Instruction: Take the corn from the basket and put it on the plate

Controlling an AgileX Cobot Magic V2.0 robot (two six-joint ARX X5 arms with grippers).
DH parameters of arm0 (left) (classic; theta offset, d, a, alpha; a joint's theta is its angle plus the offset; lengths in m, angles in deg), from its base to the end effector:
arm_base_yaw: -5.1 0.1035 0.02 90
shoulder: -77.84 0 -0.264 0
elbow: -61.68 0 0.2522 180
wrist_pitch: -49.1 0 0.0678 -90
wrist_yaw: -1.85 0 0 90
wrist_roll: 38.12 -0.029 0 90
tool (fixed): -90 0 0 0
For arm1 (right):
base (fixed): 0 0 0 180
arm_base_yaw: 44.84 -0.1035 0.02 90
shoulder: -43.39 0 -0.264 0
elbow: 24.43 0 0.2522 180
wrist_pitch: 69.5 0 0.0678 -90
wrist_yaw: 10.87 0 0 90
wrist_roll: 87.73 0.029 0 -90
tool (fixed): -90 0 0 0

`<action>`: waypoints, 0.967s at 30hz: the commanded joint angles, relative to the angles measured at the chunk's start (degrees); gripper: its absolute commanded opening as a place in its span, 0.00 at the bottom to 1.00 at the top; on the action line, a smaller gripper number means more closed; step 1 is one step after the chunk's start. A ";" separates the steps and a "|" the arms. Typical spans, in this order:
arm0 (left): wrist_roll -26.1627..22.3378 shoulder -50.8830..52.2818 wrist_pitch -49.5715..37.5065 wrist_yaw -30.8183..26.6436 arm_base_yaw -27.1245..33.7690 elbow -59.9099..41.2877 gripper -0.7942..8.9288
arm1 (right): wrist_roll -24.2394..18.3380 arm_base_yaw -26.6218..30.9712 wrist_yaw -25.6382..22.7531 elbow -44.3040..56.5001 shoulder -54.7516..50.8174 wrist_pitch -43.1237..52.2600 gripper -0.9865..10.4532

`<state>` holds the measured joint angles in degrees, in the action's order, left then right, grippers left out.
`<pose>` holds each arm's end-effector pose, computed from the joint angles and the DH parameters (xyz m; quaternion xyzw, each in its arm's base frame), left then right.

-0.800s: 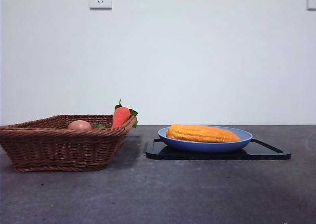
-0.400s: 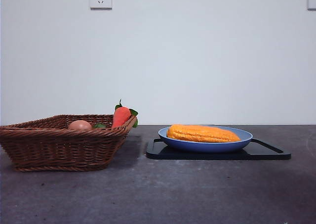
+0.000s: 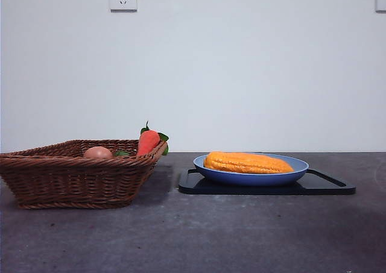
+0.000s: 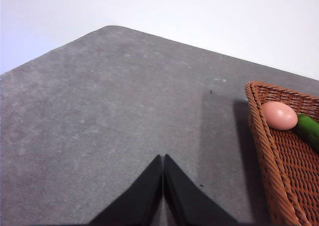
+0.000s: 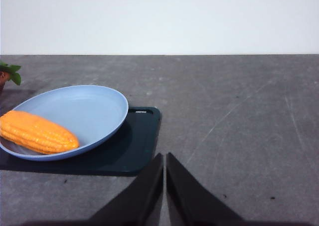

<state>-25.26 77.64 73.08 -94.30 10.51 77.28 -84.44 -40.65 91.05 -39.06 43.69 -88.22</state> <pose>0.0940 0.0120 0.1570 -0.1106 0.0631 0.1082 0.9859 0.0964 -0.0011 0.1599 0.0340 0.0398 0.0662 0.9964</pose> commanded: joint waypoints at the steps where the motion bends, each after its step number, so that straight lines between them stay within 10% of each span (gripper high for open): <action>1: 0.07 0.04 0.48 -0.07 0.20 -0.92 0.09 | 0.76 0.09 0.00 0.35 -0.11 1.07 0.09; 29: 0.07 0.04 0.48 -0.07 0.20 -0.92 0.09 | 0.76 0.09 -0.02 0.35 -0.09 2.80 0.09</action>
